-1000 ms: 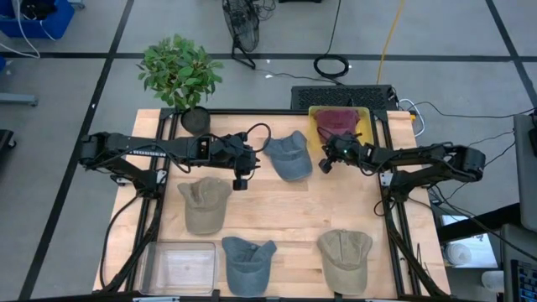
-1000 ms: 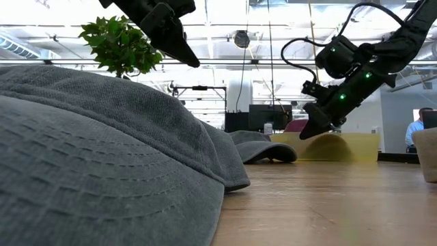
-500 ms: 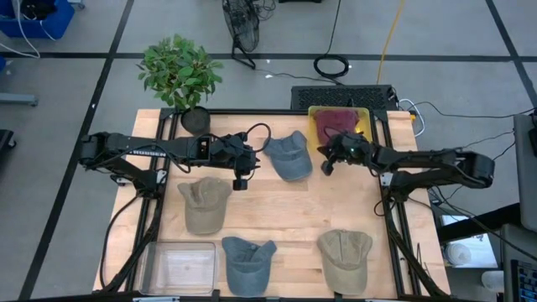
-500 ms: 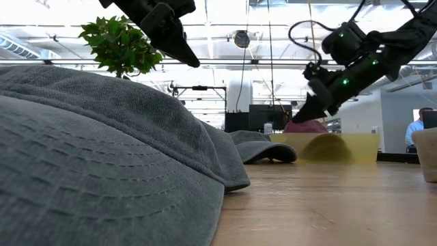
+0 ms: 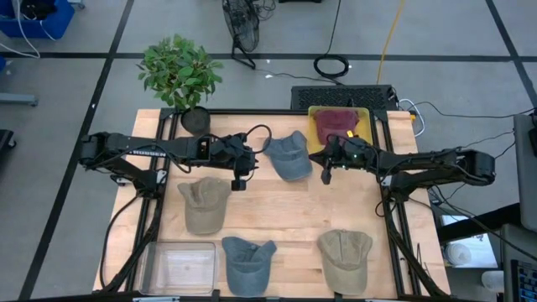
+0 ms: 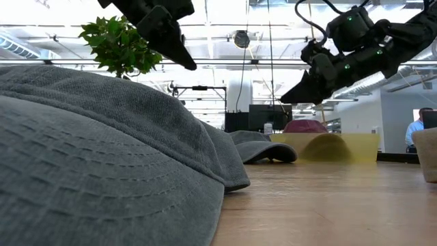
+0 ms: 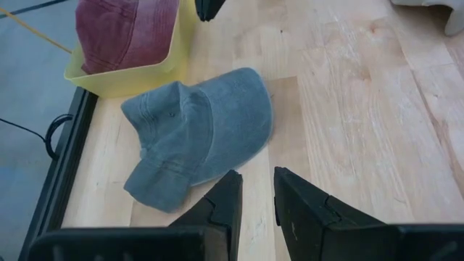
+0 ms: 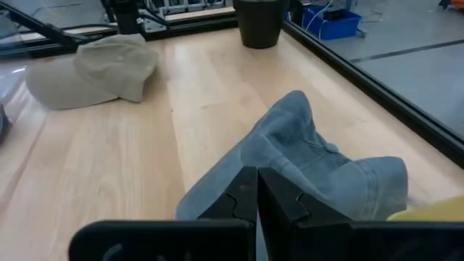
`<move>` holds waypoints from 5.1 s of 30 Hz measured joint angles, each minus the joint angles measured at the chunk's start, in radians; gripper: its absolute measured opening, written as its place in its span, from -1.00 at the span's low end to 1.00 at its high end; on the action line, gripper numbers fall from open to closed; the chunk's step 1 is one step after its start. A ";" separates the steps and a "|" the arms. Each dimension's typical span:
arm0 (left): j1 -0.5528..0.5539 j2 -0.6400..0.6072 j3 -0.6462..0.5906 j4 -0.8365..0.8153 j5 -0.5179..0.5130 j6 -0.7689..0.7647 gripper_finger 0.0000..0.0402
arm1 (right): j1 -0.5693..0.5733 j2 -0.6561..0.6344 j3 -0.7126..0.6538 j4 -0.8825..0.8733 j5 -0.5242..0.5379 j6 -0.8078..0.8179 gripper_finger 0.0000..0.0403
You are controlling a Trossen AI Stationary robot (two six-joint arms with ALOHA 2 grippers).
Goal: Pick & Place hat
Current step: Put the gray cap into the transparent bin
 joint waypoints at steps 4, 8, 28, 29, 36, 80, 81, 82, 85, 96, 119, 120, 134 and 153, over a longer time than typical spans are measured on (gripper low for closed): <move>-0.007 0.000 0.000 -0.002 0.002 0.000 -0.56 | 0.000 0.000 0.000 0.008 0.001 0.000 -1.00; -0.010 0.000 0.000 -0.001 0.046 0.019 -0.56 | 0.000 0.000 0.000 0.082 -0.002 -0.008 -1.00; -0.009 0.000 0.000 0.035 0.043 -0.027 -0.56 | 0.072 0.120 0.002 0.214 -0.049 0.008 -1.00; -0.014 0.000 0.000 0.036 0.043 -0.032 -0.56 | 0.084 0.133 0.002 0.222 -0.049 0.018 -1.00; -0.076 0.000 0.000 0.049 0.045 -0.103 -0.56 | 0.206 0.179 0.002 0.236 -0.024 0.063 -1.00; -0.266 0.000 0.000 0.094 -0.028 -0.259 -0.56 | 0.421 0.167 0.000 0.028 0.290 -0.076 -0.35; -0.268 0.000 0.000 0.093 -0.028 -0.260 -0.56 | 0.421 0.167 0.000 0.046 0.290 -0.079 -0.35; -0.270 0.000 0.000 0.093 -0.028 -0.261 -0.56 | 0.421 0.166 0.000 0.063 0.290 -0.080 -0.35; -0.273 0.000 0.000 0.093 -0.036 -0.261 -0.56 | 0.421 0.165 0.001 0.078 0.293 -0.079 -0.35; -0.270 0.000 0.000 0.147 -0.041 -0.246 -0.56 | 0.438 0.152 0.001 -0.013 0.342 0.001 -0.35; -0.278 0.000 0.000 0.144 -0.041 -0.259 -0.56 | 0.439 0.142 0.002 -0.065 0.366 0.005 -0.36; -0.278 0.000 0.000 0.143 -0.041 -0.259 -0.56 | 0.439 0.142 0.002 -0.056 0.367 0.003 -0.36; -0.278 0.000 0.000 0.164 -0.042 -0.256 -0.56 | 0.440 0.279 0.001 -0.015 0.520 -0.061 -0.29; -0.278 0.000 0.000 0.159 -0.042 -0.262 -0.56 | 0.428 0.421 0.000 0.148 0.664 -0.140 -0.05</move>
